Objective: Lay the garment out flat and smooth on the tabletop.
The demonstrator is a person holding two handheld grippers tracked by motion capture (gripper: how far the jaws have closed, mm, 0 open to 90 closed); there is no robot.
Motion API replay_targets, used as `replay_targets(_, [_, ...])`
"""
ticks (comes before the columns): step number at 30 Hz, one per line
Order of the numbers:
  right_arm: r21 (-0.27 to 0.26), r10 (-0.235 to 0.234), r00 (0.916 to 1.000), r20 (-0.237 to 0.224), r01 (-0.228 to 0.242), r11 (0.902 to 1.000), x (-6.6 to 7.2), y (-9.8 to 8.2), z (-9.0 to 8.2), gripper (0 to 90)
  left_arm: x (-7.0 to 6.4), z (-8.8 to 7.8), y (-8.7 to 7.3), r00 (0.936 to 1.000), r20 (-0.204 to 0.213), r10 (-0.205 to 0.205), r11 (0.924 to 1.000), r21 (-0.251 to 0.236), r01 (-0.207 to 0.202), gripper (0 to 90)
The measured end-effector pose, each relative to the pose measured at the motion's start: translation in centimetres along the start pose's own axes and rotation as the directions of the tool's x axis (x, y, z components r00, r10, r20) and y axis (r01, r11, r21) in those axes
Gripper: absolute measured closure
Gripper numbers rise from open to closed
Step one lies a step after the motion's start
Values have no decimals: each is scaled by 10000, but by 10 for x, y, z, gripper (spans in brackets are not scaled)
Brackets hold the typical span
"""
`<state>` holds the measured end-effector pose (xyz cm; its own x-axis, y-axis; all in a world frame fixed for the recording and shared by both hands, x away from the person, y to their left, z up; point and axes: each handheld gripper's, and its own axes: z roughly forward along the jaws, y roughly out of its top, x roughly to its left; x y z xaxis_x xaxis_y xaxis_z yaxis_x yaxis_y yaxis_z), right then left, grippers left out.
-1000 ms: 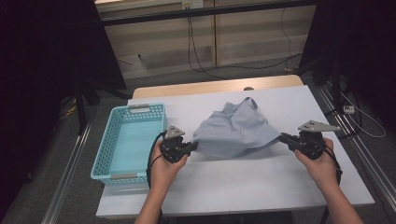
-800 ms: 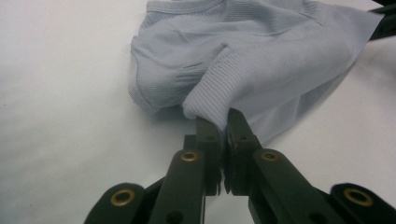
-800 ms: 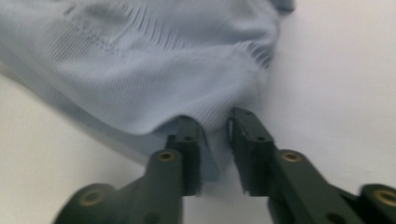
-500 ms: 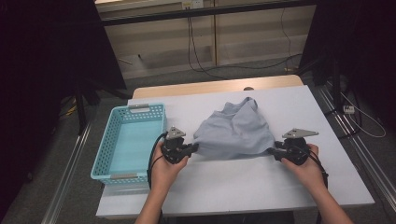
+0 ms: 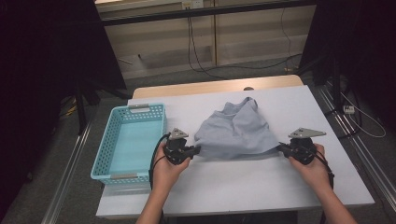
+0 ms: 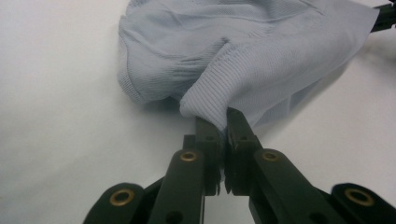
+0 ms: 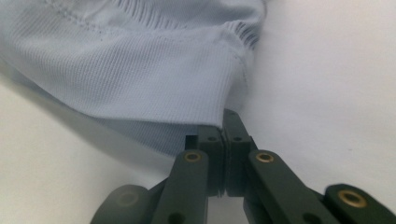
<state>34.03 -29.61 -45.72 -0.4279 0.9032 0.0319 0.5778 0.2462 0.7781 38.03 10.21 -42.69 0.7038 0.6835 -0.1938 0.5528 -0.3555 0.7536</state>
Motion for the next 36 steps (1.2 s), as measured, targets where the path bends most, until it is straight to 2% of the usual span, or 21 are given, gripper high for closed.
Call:
replay_targets(6, [-349,495,9986,-192,-501,9981,-10,1,-17,899,-3,2,2,9997,224,60,9999,93,-62,860])
replay_targets(14, [-355,337,9994,-80,-339,9988,-6,-1,-19,898,-5,2,4,9994,349,58,9996,262,-67,842])
replay_targets(20, [-125,119,9999,-107,-120,9998,0,-2,-12,892,-5,3,3,9993,363,-39,9996,272,29,837])
replay_targets(26, [209,-324,9993,-164,327,9992,9,-2,-3,883,-5,3,3,9995,304,-61,9995,300,52,843])
replay_targets(29, [414,-272,9996,-67,275,9988,9,-5,1,880,-4,2,3,9994,317,-122,9997,233,115,842])
replay_targets(34, [504,-349,9991,-221,360,9981,12,-6,5,769,-4,3,2,9994,310,-129,9995,282,120,839])
replay_targets(36, [528,-211,9992,-350,230,9983,13,-5,4,711,-4,4,2,9995,296,-114,9994,321,105,841])
